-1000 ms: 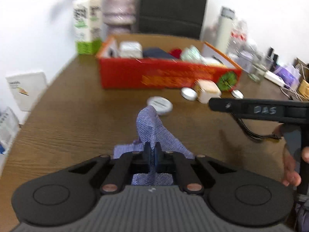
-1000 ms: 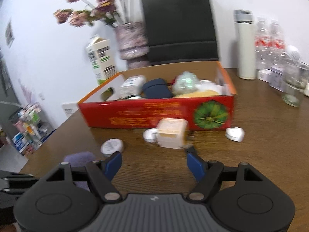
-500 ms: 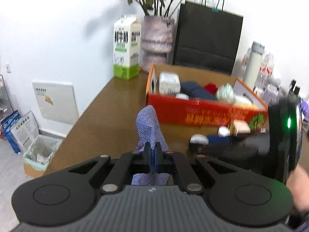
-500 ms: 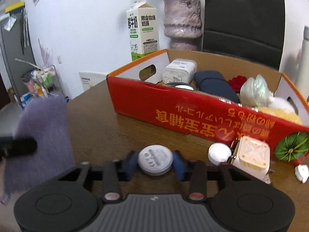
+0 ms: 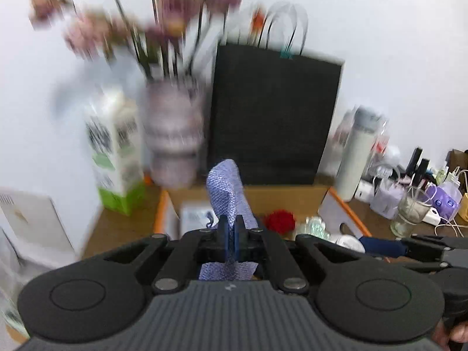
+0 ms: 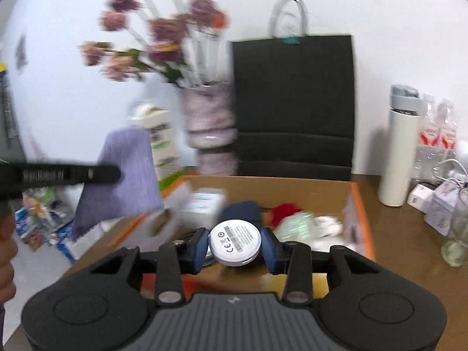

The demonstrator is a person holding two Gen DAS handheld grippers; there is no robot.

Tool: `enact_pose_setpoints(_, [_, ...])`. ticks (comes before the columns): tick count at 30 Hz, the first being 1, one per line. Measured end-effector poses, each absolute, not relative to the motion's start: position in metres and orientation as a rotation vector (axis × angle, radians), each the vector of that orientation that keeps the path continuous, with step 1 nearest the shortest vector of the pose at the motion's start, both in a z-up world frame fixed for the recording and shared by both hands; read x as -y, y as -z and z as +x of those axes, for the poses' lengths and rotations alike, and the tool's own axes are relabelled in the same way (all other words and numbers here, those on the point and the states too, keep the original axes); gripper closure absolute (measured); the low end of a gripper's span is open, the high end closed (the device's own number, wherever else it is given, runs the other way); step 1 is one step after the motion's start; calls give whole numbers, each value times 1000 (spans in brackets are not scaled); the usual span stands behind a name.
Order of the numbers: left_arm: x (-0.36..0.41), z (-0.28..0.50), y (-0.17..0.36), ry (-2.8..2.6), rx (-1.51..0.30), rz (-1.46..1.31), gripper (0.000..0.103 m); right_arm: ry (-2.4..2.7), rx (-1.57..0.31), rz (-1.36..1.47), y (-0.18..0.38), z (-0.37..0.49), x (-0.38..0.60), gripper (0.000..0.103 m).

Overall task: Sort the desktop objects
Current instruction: 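Drop the cloth bag into the box with the left tool while the right tool drops the lid in, then grasp the cream cube charger with the left tool while the right tool grasps the white earbud case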

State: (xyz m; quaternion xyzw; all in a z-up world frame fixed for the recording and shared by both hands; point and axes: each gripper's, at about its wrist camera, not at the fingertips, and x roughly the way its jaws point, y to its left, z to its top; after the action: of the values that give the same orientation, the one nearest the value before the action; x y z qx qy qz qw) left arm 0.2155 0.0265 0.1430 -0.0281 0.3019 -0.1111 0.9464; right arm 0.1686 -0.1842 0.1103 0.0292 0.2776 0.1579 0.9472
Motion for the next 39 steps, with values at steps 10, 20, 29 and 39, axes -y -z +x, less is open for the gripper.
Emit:
enact_pose_setpoints(10, [0, 289, -66, 217, -802, 126, 58, -286, -927, -101, -59, 267, 163, 65])
enact_pose_setpoints(20, [-17, 267, -57, 238, -845, 127, 16, -411, -1025, 6, -43, 277, 155, 59])
enact_pose_setpoints(29, [-21, 224, -67, 253, -804, 89, 15, -283, -775, -10, -95, 215, 211, 35])
enact_pose_setpoints(39, [-36, 120, -84, 173, -645, -56, 8, -252, -643, 128, -72, 116, 259, 27])
